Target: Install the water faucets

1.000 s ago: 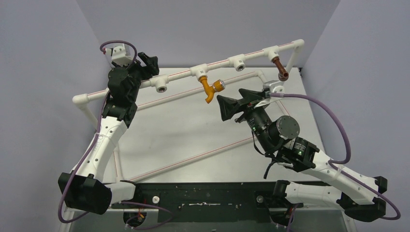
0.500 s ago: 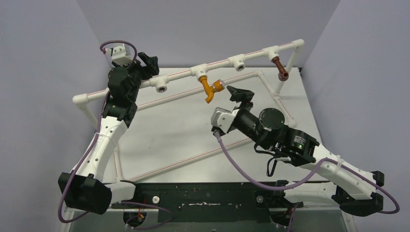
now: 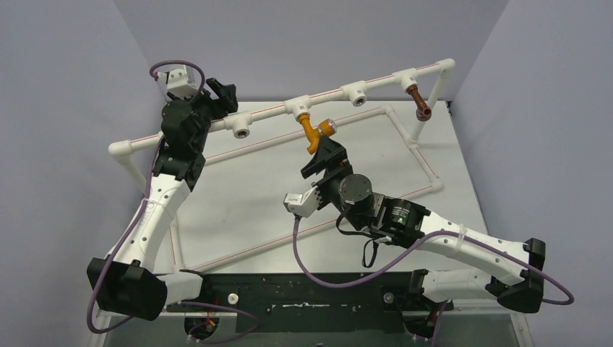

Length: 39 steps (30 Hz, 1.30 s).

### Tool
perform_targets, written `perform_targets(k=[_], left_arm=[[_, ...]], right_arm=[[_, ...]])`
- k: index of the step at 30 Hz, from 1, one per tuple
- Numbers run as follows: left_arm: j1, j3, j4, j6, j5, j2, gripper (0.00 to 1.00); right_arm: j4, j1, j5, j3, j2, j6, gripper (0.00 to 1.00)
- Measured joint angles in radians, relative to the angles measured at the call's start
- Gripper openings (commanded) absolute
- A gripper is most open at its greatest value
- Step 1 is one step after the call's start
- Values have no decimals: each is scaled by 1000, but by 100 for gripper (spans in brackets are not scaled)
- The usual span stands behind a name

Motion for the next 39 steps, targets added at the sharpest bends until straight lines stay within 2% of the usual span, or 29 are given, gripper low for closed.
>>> perform_targets(k=[9,16,21,22,23,24,25,28,31,39], left_arm=[[0,1,0,0,0,0,74],[0,1,0,0,0,0,74],[0,1,-1,0,0,0,74],[0,1,-1,0,0,0,74],[0,1,-1,0,0,0,74],[0,1,-1,0,0,1,74],[0,2,-1,0,-2,2,74],[0,5,0,0,-4,4,74],[0,5,-1,-1,-5,5,74],[0,5,-1,-1,-5,5,74]], right_arm=[[227,-5,54,-45,76,-165,80],[330,-35,67,-46,140,-209,65],[370,-47,73,-46,162,-208,37],[377,-47,74,-46,166,-206,27],[383,-47,74,-46,169,-205,13],[394,-47,75,-46,171,-204,4],[403,-47,75,-46,171,-190,0],[417,-47,74,-45,171,-182,0],[425,-47,75,-45,173,-103,0],[467,-49,61,-35,173,283,0]])
